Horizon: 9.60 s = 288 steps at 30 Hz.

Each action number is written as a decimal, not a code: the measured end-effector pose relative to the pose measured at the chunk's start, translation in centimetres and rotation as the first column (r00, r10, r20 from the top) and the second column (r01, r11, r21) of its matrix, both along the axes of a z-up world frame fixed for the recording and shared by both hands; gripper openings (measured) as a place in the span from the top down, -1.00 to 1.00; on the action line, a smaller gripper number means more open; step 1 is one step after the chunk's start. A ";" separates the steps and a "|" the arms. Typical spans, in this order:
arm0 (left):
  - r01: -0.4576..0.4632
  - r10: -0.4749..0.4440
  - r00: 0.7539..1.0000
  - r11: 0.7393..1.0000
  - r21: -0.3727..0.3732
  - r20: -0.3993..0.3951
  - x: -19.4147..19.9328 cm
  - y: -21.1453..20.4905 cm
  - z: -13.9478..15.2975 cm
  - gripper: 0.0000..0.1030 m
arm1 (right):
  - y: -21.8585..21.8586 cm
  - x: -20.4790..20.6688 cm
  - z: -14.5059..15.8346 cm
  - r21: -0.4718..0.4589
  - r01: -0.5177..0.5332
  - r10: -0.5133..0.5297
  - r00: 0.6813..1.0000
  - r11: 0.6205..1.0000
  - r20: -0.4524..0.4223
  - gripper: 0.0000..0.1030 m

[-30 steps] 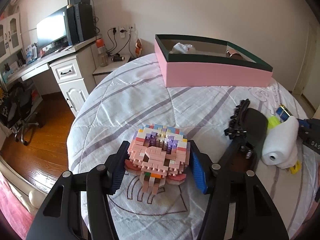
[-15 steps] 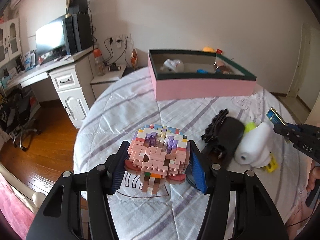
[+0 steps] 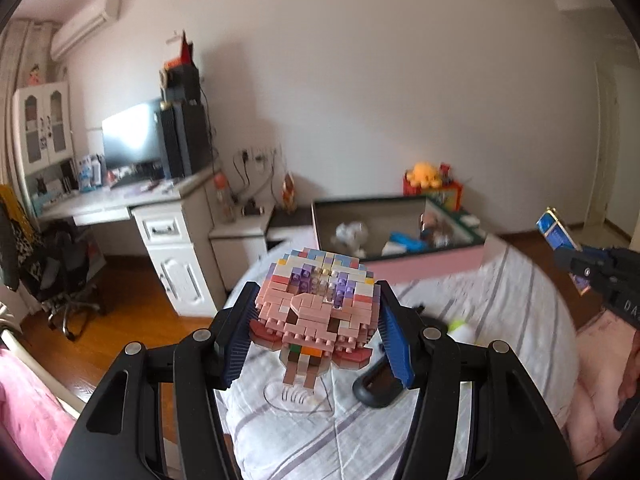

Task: Organize rigid objects
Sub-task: 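Lift and carry the block figure and blue box over the pink box, then open both tools to drop the block figure and blue box inside, then move both tools back toward the remote, bottle and highlighter on the bed, then grasp the yellow highlighter with the right tool while the left tool lowers onto the black remote, then close the left tool on the black remote while the right tool holds the highlighter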

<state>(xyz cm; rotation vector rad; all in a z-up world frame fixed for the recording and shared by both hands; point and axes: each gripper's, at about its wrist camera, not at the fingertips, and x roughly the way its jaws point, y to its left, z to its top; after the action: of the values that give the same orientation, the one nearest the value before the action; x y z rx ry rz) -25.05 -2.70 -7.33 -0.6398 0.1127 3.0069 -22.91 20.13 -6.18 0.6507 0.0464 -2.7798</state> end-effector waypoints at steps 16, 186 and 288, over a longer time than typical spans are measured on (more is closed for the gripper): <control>-0.035 0.032 0.989 0.999 -0.018 -0.144 3.1 0.3 5.1 -0.13 | -2.0 2.9 4.8 0.025 -0.052 0.055 0.988 0.998 -0.146 0.70; 0.042 -0.007 0.969 0.990 -0.133 0.249 -2.5 1.8 -8.2 -1.00 | 0.8 -3.8 -12.9 0.099 0.036 -0.070 0.927 0.994 0.369 0.14; 0.207 -0.199 0.906 0.978 0.020 0.374 -6.2 6.2 -13.6 0.13 | 0.8 -8.8 -13.1 0.150 0.024 -0.078 0.928 0.988 0.363 0.47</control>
<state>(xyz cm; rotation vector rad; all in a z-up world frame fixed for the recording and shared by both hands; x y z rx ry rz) -31.24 3.50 -20.89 -1.1148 0.1760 2.6320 -31.69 20.88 -19.32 1.2170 0.1542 -2.6698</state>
